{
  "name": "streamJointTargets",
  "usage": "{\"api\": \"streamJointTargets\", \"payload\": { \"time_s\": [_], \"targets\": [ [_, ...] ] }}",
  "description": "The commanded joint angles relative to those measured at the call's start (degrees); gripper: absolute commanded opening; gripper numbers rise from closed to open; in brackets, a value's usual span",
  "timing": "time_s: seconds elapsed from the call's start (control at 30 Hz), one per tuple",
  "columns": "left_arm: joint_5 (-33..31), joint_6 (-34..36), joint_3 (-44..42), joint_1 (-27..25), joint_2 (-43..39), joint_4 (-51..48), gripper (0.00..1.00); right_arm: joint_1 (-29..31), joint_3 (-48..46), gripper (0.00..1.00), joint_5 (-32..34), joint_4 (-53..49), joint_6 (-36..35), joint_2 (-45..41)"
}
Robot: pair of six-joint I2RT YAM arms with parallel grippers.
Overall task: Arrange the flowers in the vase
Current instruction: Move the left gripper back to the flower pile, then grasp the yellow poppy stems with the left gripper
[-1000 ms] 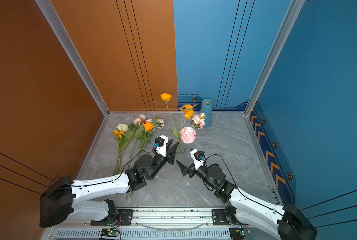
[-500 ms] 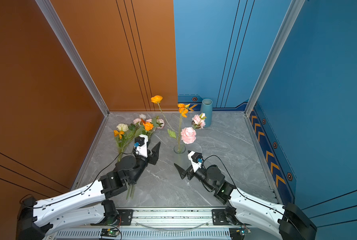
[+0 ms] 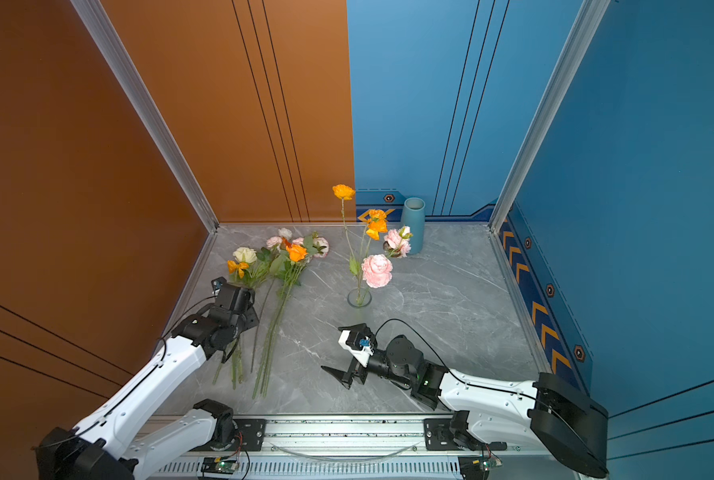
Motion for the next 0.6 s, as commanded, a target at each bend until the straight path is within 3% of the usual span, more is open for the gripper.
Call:
{"api": "streamJointTargets", "payload": {
  "time_s": [0.0, 0.13, 0.23, 0.57],
  "targets": [
    [2.59, -2.34, -0.61, 0.94, 2.45, -2.98, 0.39, 0.71, 2.26, 1.00, -3.01, 2.21, -0.88, 2.11],
    [0.61, -1.04, -0.37, 2.08, 6.14, -3.12, 0.38, 0.83, 2.79, 1.00, -3.74, 2.52, -0.43, 3.73],
    [2.40, -1.56, -0.66, 4.78, 9.28, -3.04, 0.32, 0.79, 3.15, 1.00, -4.09, 2.45, -0.25, 4.39],
    [3.12, 0.92, 4.73, 8.44, 20.97, -2.86, 0.29, 0.67, 3.17, 1.00, -4.27, 2.50, -0.05, 4.31]
  ]
}}
